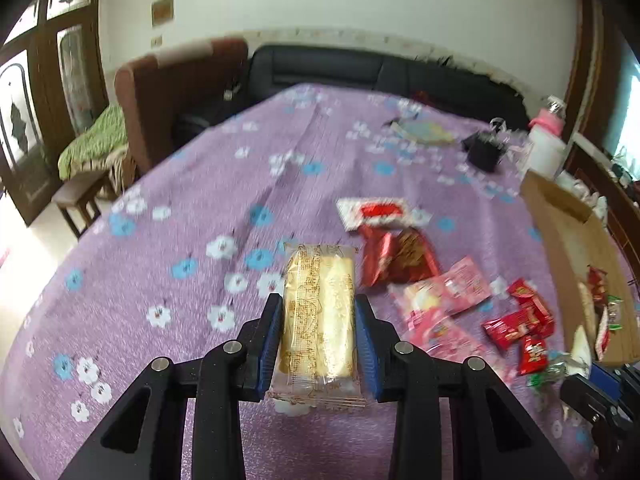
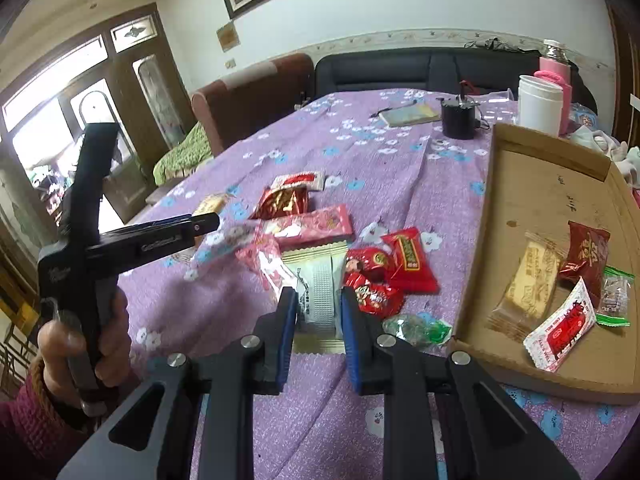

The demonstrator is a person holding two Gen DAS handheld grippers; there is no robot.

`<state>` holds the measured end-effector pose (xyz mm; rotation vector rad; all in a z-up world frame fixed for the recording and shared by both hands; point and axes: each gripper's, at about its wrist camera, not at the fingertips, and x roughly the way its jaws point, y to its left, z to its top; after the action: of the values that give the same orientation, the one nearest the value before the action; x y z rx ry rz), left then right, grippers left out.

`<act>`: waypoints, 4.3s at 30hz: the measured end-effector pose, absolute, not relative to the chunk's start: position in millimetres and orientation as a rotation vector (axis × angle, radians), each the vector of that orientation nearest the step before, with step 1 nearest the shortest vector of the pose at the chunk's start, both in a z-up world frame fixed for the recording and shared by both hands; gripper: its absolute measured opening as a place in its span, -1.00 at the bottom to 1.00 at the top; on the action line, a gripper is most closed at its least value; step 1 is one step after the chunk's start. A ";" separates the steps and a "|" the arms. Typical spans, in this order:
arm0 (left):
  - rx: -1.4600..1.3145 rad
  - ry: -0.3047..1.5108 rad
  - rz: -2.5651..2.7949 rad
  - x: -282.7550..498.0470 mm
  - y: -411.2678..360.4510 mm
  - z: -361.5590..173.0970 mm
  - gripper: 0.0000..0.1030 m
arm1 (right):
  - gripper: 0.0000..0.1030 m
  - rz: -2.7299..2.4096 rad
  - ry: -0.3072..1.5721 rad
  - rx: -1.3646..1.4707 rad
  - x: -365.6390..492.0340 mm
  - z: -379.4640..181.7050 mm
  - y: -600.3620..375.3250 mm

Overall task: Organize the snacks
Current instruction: 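Grasp the white-and-green wrapped packet with the right gripper, then carry the cake bar and white packet over the cardboard tray with both grippers, then lower both held packets into the cardboard tray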

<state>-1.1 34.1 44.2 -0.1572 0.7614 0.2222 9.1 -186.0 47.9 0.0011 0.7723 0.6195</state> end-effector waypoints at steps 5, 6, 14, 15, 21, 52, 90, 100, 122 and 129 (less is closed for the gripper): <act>-0.087 0.663 0.205 -12.9 17.0 58.7 -0.27 | -0.59 0.589 0.733 0.041 10.7 54.5 -197.7; -0.068 0.652 0.206 -14.2 13.6 60.2 -0.27 | -0.59 0.584 0.731 0.050 12.3 54.9 -200.3; -0.006 0.630 0.209 -13.6 2.7 61.3 -0.27 | -0.59 0.564 0.723 0.093 18.7 56.5 -211.1; -0.010 0.631 0.212 -13.5 4.0 61.2 -0.27 | -0.59 0.560 0.723 0.094 19.4 56.3 -211.7; -0.015 0.633 0.216 -13.1 3.3 59.9 -0.27 | -0.59 0.548 0.718 0.110 20.0 57.4 -216.7; 0.029 0.604 0.256 -17.6 -5.6 64.7 -0.27 | -0.59 0.401 0.679 0.274 40.2 65.6 -281.2; 0.110 0.626 -0.100 17.5 -175.9 111.2 -0.28 | -0.58 0.218 0.614 0.486 51.2 80.5 -375.0; 0.134 0.771 -0.227 48.6 -231.4 60.2 -0.29 | -0.59 0.150 0.693 0.479 62.6 65.9 -378.5; 0.172 0.755 -0.240 50.1 -236.5 45.5 -0.29 | -0.59 0.087 0.772 0.399 70.0 48.9 -369.2; 0.186 0.748 -0.232 49.6 -237.5 44.0 -0.29 | -0.59 0.081 0.776 0.395 71.5 47.9 -369.5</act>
<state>49.6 -237.5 44.0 0.1857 0.7484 -0.2322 71.5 -369.5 47.9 0.3950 0.7756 0.0810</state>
